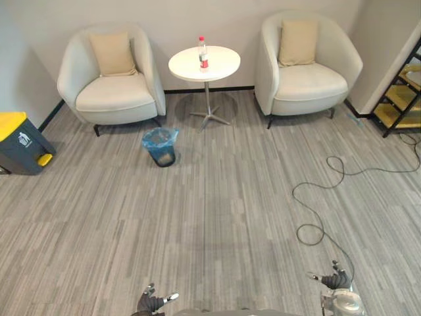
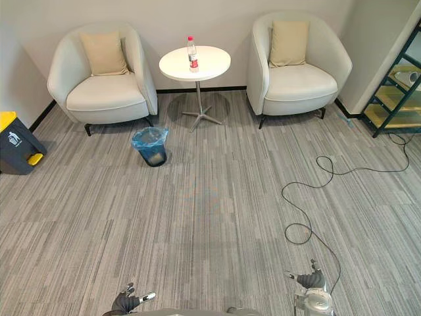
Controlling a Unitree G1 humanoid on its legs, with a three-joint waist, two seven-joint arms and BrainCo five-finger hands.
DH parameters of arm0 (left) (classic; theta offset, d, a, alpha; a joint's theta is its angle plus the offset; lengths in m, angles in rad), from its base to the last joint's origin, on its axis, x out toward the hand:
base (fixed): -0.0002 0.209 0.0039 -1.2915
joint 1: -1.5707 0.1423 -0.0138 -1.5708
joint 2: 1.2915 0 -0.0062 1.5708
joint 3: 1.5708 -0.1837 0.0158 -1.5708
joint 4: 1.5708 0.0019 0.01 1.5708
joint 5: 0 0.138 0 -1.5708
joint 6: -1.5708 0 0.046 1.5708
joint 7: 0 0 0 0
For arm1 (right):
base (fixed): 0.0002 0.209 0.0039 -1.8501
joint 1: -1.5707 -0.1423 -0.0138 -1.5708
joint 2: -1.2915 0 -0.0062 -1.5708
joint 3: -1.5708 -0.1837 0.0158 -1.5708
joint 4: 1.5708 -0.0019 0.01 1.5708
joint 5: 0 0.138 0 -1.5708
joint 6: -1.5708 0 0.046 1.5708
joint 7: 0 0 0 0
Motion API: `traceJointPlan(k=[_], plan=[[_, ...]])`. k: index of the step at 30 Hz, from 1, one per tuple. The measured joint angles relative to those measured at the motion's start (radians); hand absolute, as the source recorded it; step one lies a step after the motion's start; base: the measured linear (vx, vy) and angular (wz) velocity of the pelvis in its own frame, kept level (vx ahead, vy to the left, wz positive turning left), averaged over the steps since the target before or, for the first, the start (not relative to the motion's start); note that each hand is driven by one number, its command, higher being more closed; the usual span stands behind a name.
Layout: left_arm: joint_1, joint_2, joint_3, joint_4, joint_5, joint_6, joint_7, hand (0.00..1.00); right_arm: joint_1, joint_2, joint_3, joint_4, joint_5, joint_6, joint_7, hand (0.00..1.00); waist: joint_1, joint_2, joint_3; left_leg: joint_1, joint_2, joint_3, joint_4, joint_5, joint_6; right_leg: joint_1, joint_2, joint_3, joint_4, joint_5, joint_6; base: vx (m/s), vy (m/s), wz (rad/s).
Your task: Gather rubbish on tea table into small bin, then transfer packed bag to large trash can.
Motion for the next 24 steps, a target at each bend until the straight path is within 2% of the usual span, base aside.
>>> traceJointPlan(k=[4,13,19,23,24], plan=[[0.005,0.007,0.001,-0.021,0.032,-0.006,-0.003,0.00,0.001,-0.018,0.044,-0.002,0.001,-0.010,0.040,0.00,0.000,0.004,0.001,0.001,0.000,0.002,-0.001,0.000,0.000,0.009,0.001,0.001,-0.013,0.000,0.003,0.00,-0.001,0.01],[0.016,0.022,0.002,-0.080,0.039,-0.006,-0.019,0.00,0.008,-0.036,0.089,-0.003,0.006,-0.021,0.052,0.00,0.000,0.012,0.004,-0.003,0.001,0.003,0.000,0.000,0.000,0.011,0.001,0.000,-0.021,-0.006,0.013,0.00,-0.001,0.01],[0.016,0.022,0.002,-0.116,0.039,-0.005,-0.018,0.00,0.008,-0.026,0.096,-0.004,0.048,-0.020,0.037,0.00,0.000,0.015,0.007,-0.027,0.001,0.003,0.000,-0.001,0.001,-0.010,0.001,-0.003,-0.025,-0.006,0.013,0.00,0.000,0.00],[0.016,0.022,0.006,-0.138,0.037,-0.003,-0.016,0.00,-0.013,-0.018,0.089,-0.004,0.085,-0.017,0.027,0.00,0.001,0.016,0.009,-0.060,0.004,0.008,0.013,-0.013,0.019,-0.044,0.005,0.002,-0.018,-0.006,0.013,0.01,0.008,-0.06],[0.016,0.022,0.010,-0.143,0.037,-0.003,-0.016,0.00,-0.022,-0.007,0.078,-0.004,0.093,-0.015,0.019,0.00,0.002,0.016,0.009,-0.071,0.007,0.014,0.027,-0.025,0.037,-0.051,0.008,0.004,-0.015,-0.006,0.013,0.03,0.027,-0.16]])
